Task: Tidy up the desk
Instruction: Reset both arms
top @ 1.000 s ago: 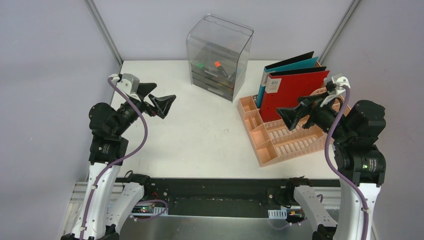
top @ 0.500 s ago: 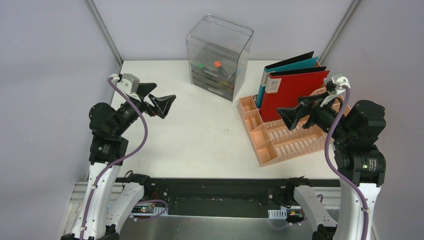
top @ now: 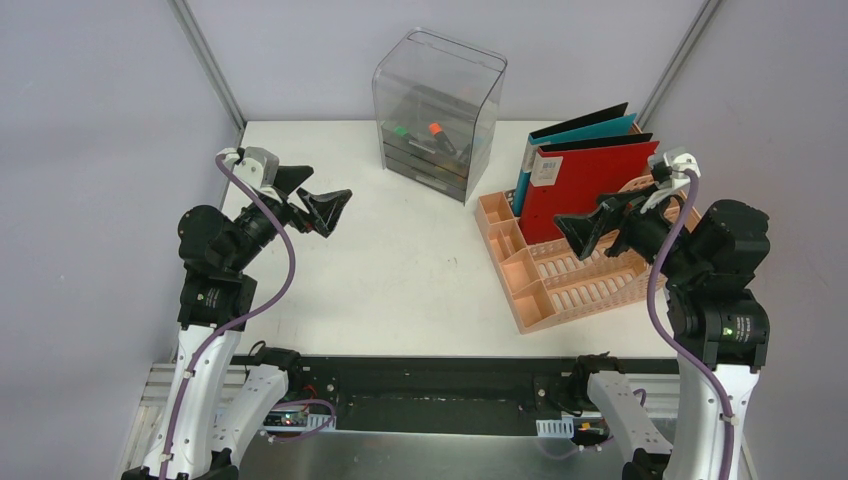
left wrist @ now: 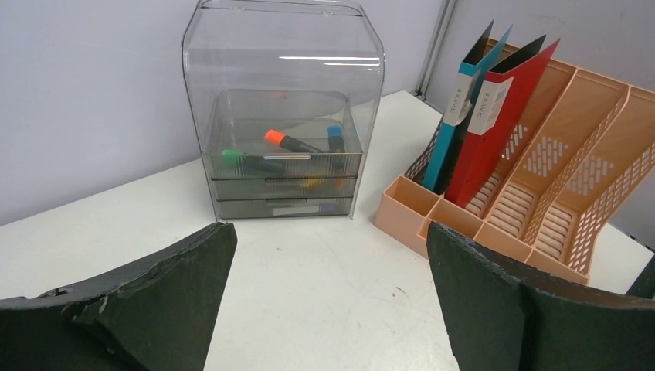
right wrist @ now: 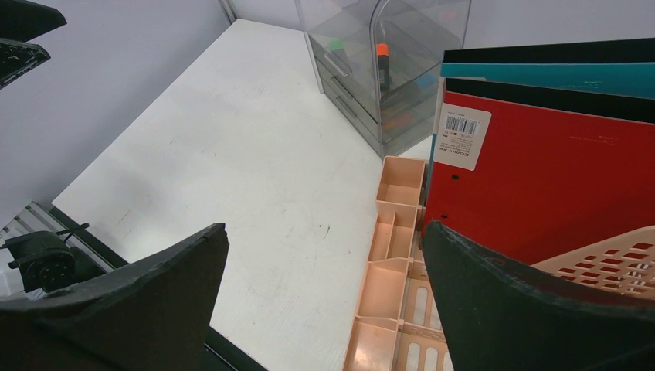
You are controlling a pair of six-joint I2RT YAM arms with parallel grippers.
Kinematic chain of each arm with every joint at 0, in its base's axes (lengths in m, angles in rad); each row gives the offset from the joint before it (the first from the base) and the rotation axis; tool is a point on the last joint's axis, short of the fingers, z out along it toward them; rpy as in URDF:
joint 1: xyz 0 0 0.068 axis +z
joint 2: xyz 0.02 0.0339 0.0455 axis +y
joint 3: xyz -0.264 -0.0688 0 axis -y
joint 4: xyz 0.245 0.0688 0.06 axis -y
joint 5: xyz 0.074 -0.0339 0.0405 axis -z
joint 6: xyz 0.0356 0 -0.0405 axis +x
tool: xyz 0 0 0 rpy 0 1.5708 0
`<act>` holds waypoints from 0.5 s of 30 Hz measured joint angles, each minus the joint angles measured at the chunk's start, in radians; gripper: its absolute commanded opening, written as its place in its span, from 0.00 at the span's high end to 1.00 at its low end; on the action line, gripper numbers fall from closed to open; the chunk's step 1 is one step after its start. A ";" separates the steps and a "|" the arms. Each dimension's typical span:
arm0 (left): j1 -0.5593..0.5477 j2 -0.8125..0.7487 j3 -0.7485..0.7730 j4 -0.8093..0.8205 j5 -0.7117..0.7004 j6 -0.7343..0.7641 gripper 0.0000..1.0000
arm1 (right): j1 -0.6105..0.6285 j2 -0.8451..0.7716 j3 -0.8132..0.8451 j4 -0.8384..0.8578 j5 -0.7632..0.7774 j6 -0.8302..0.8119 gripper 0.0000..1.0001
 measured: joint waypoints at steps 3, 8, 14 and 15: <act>0.000 0.000 0.000 0.000 0.000 0.000 0.01 | -0.002 0.000 0.000 0.000 0.000 0.000 0.00; 0.000 0.000 0.000 0.000 0.000 0.000 0.01 | -0.003 -0.003 -0.001 0.000 0.000 0.000 0.00; 0.000 0.000 0.000 0.000 0.000 0.000 0.01 | -0.003 -0.005 -0.004 0.000 0.000 0.000 0.00; 0.000 0.000 0.000 0.000 0.000 0.000 0.01 | -0.003 -0.005 -0.004 0.000 0.000 0.000 0.00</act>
